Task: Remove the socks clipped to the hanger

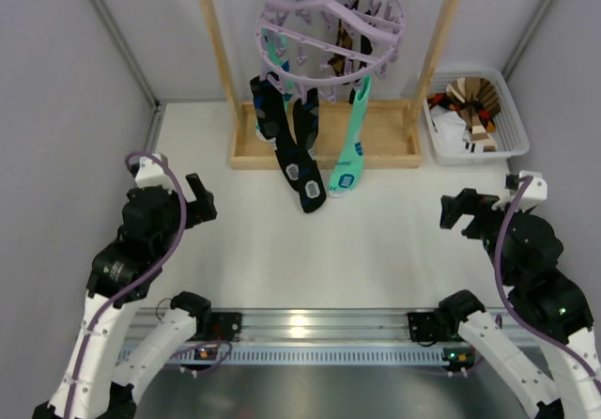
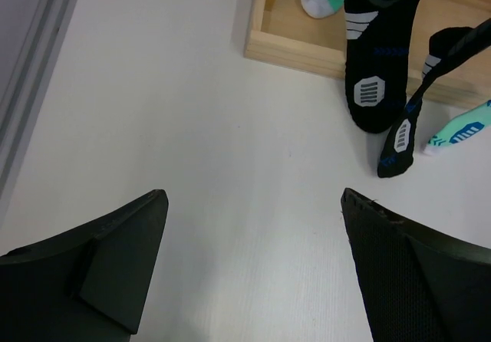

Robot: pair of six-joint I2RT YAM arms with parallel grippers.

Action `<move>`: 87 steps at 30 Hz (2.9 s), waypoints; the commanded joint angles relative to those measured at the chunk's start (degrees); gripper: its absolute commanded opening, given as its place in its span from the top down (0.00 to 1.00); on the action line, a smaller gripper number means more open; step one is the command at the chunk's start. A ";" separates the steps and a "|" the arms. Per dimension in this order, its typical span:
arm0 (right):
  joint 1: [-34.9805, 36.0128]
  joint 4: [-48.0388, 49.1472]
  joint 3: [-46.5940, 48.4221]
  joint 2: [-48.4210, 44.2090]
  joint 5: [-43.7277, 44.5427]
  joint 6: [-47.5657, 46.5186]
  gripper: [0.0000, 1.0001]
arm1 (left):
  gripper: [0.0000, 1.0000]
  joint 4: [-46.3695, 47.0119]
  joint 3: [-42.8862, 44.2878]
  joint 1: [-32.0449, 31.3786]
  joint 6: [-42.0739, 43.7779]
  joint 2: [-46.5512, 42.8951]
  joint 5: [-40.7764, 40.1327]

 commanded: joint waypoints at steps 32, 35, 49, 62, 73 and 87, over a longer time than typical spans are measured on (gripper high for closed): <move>0.74 11.53 -4.82 -2.11 -21.57 0.14 0.01 | 0.02 81.38 -19.75 -5.89 -0.32 31.12 30.69; 0.74 12.05 -5.60 -2.37 -22.46 -0.47 0.00 | 0.01 87.09 -17.74 -5.81 1.36 38.77 33.58; 0.74 17.23 -6.93 1.23 -27.73 -0.47 0.01 | 0.54 91.85 -7.62 -11.25 6.98 54.43 25.60; 0.82 25.15 -1.84 9.22 -28.70 3.92 0.01 | 1.00 91.76 -14.04 -28.55 14.36 45.65 -1.99; 0.74 21.82 6.43 13.88 -24.13 3.04 0.01 | 1.00 91.50 -14.56 -37.44 19.64 45.47 -15.54; 0.74 31.22 1.07 9.84 -22.46 2.07 0.01 | 1.00 91.59 -18.26 -38.33 18.41 45.73 -20.11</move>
